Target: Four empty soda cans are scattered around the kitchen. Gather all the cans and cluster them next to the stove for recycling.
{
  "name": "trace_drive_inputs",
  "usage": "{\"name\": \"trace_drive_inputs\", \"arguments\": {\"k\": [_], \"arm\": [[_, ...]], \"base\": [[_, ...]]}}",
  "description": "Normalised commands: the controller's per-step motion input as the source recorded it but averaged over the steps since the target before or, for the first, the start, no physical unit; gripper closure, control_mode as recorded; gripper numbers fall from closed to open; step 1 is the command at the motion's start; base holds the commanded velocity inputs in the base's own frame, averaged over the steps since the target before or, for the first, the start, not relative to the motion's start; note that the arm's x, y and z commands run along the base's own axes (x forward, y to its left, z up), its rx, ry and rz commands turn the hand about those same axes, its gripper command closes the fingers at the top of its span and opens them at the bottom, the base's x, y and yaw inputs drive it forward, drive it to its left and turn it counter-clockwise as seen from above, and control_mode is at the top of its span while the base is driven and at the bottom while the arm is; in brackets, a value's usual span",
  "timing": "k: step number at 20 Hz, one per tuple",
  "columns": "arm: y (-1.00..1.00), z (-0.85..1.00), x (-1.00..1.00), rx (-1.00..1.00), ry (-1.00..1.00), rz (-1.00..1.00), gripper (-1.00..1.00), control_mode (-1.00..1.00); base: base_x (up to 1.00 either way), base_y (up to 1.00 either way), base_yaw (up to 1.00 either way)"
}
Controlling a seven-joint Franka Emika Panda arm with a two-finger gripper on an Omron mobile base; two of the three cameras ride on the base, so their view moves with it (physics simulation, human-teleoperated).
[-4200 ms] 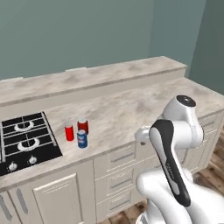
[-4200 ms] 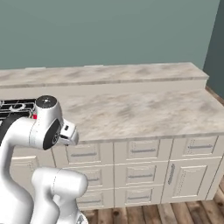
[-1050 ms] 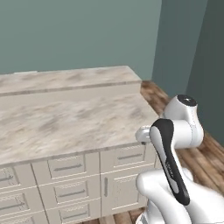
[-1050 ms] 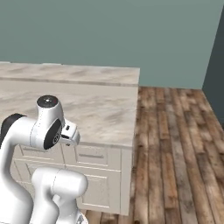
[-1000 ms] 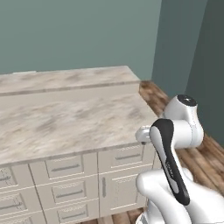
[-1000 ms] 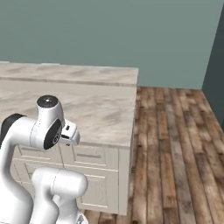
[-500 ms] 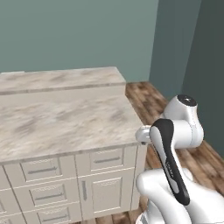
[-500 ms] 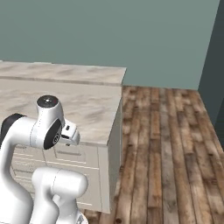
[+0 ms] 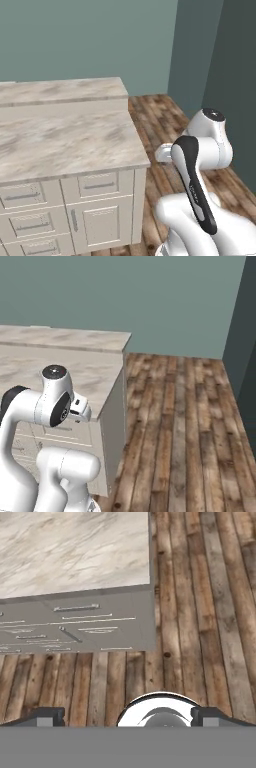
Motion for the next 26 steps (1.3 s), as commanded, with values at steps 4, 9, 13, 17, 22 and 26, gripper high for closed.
{"name": "trace_drive_inputs", "arguments": {"k": [4,9,13,17,22,26], "arm": [[0.00,0.00,0.00,0.00,0.00,0.00,-1.00,1.00],[0.00,0.00,0.00,0.00,0.00,0.00,-1.00,1.00],[0.00,0.00,0.00,0.00,0.00,0.00,-1.00,1.00],[0.00,0.00,0.00,0.00,0.00,0.00,-1.00,1.00],[0.00,0.00,0.00,0.00,0.00,0.00,-1.00,1.00],[0.00,0.00,0.00,0.00,0.00,0.00,-1.00,1.00]], "base": [[0.15,-0.56,0.07],[0.17,-0.55,0.06],[0.21,-0.54,0.06],[0.25,-0.53,0.05],[0.28,-0.52,0.06],[0.31,-0.51,0.05]]}}
